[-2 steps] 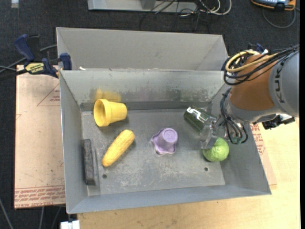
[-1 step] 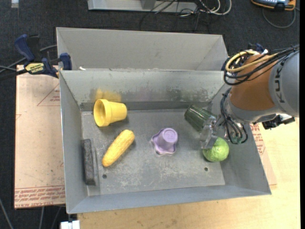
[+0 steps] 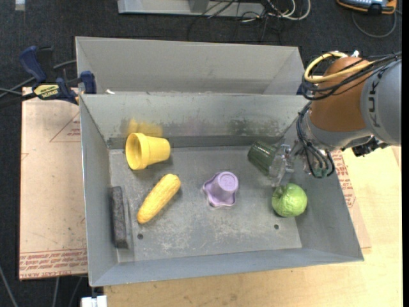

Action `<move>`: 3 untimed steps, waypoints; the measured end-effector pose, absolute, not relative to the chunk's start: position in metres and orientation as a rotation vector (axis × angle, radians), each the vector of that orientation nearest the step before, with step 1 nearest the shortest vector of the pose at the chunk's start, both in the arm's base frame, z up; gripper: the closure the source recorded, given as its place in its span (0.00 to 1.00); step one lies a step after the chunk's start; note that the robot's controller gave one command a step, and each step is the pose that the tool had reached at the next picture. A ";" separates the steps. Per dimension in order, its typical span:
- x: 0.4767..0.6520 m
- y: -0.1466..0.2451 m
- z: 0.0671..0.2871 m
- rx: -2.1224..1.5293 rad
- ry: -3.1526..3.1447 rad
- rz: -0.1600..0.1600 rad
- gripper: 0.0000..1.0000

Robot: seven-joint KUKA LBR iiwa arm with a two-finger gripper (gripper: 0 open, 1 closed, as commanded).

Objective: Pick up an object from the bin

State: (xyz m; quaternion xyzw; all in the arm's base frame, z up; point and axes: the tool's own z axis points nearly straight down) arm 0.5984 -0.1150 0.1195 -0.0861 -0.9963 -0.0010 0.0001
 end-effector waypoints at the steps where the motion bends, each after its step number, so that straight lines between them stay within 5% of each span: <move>1: 0.620 -0.151 0.147 -0.054 -3.147 -0.002 0.00; 2: 0.620 -0.150 0.147 -0.053 -3.147 -0.002 0.00; 3: 0.628 -0.138 0.120 -0.189 -3.155 0.001 0.00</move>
Offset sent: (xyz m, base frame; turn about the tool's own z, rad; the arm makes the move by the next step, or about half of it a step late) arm 0.0000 0.0000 0.0000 0.0000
